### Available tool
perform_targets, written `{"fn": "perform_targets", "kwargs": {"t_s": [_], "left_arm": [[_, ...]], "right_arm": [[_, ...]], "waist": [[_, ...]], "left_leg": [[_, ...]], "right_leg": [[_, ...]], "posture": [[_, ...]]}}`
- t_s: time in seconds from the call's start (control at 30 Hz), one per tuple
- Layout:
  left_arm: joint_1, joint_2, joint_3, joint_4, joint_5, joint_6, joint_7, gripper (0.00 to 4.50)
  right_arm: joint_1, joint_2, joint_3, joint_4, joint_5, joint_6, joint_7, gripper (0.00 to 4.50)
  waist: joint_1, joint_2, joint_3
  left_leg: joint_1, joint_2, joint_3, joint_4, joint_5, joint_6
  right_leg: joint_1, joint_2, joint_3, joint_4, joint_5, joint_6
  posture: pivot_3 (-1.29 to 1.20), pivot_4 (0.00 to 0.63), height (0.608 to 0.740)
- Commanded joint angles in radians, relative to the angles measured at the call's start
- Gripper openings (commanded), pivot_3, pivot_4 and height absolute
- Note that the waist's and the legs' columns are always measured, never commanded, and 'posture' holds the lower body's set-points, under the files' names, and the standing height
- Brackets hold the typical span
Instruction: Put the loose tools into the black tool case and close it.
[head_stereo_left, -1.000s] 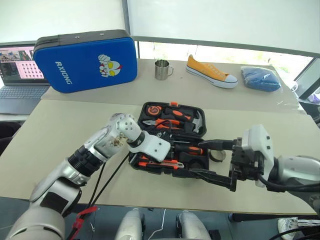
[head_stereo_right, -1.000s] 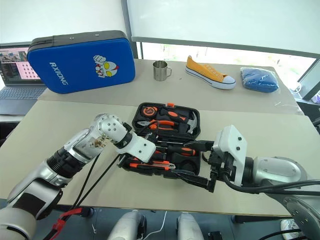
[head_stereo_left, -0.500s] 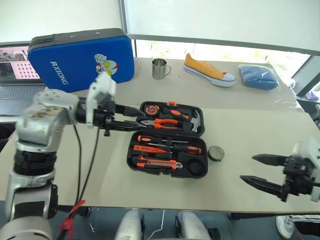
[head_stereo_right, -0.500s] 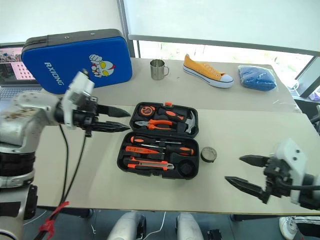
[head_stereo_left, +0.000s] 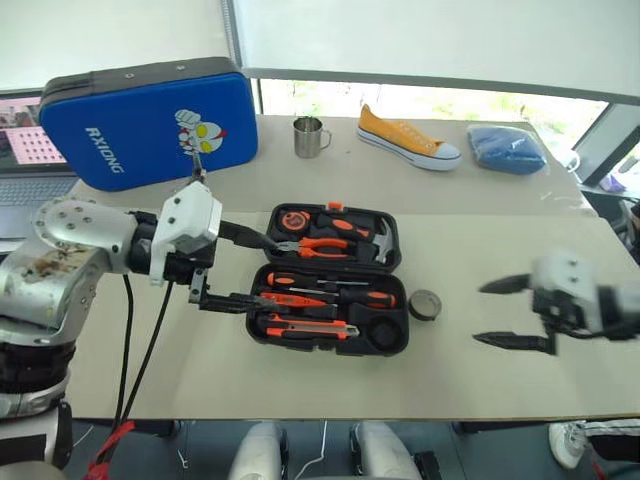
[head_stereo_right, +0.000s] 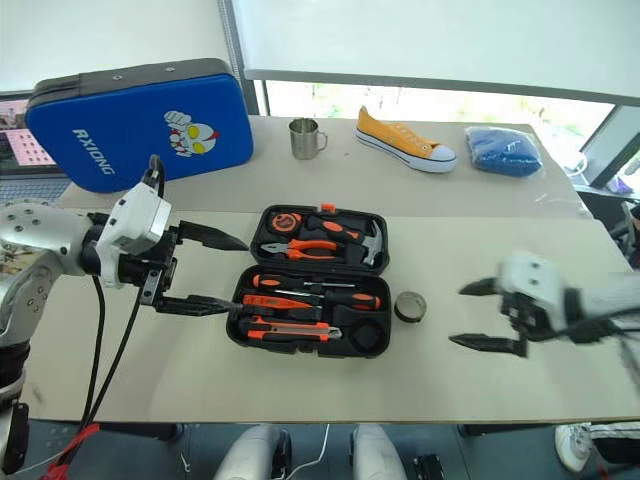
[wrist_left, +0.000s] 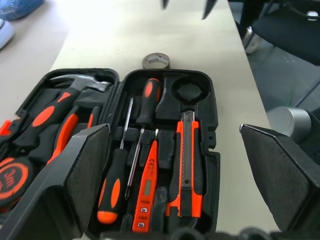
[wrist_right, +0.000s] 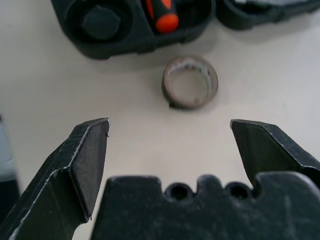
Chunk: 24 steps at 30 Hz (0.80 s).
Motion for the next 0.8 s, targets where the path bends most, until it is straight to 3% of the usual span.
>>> {"fn": "perform_targets", "kwargs": {"t_s": [0.03, 0.3, 0.4, 0.63, 0.77, 0.8], "left_arm": [[-0.02, 0.003, -0.01, -0.018, 0.029, -0.046, 0.049, 4.48], [-0.021, -0.023, -0.017, -0.019, 0.022, -0.061, 0.125, 4.48], [-0.031, -0.053, -0.013, -0.013, 0.012, -0.065, 0.163, 4.5], [-0.046, -0.093, 0.005, -0.018, -0.055, -0.043, 0.192, 4.5], [-0.025, -0.081, 0.009, -0.019, -0.075, -0.052, 0.178, 4.5], [-0.02, -0.076, 0.009, -0.015, -0.076, -0.055, 0.172, 4.5]], "right_arm": [[-0.093, 0.037, 0.092, 0.071, -0.079, -0.031, 0.019, 4.5], [-0.159, 0.091, 0.178, 0.147, -0.147, -0.117, 0.07, 4.5], [-0.18, 0.124, 0.2, 0.19, -0.176, -0.135, 0.062, 3.82], [-0.205, 0.181, 0.216, 0.266, -0.236, -0.165, 0.024, 1.53], [-0.192, 0.155, 0.175, 0.205, -0.2, -0.133, 0.035, 0.16], [-0.185, 0.136, 0.15, 0.17, -0.173, -0.112, 0.05, 0.03]], "waist": [[0.005, 0.0, 0.0], [0.016, 0.001, 0.0], [0.013, 0.001, 0.0], [0.01, 0.001, 0.0], [0.009, 0.001, 0.0], [0.008, 0.001, 0.001]], "left_leg": [[0.0, 0.0, 0.0, 0.0, 0.0, 0.0], [-0.002, -0.001, 0.001, 0.0, 0.0, 0.0], [-0.001, 0.0, 0.001, 0.0, 0.0, 0.0], [-0.001, -0.001, 0.001, 0.0, 0.0, 0.0], [-0.001, -0.001, 0.0, 0.0, 0.0, 0.0], [-0.001, -0.001, 0.0, 0.0, 0.0, 0.0]], "right_leg": [[0.0, 0.0, 0.0, 0.0, 0.0, 0.0], [-0.001, -0.002, -0.001, -0.001, 0.0, 0.001], [-0.001, -0.001, -0.001, 0.0, 0.0, 0.0], [-0.001, -0.001, -0.001, 0.001, 0.0, 0.0], [-0.001, -0.001, -0.001, 0.001, 0.0, 0.0], [-0.001, -0.001, -0.001, 0.001, 0.0, 0.0]], "posture": [[0.0, 0.15, 0.739], [0.0, 0.15, 0.739], [0.0, 0.15, 0.739], [0.0, 0.15, 0.739], [0.0, 0.15, 0.739], [0.0, 0.15, 0.739]]}}
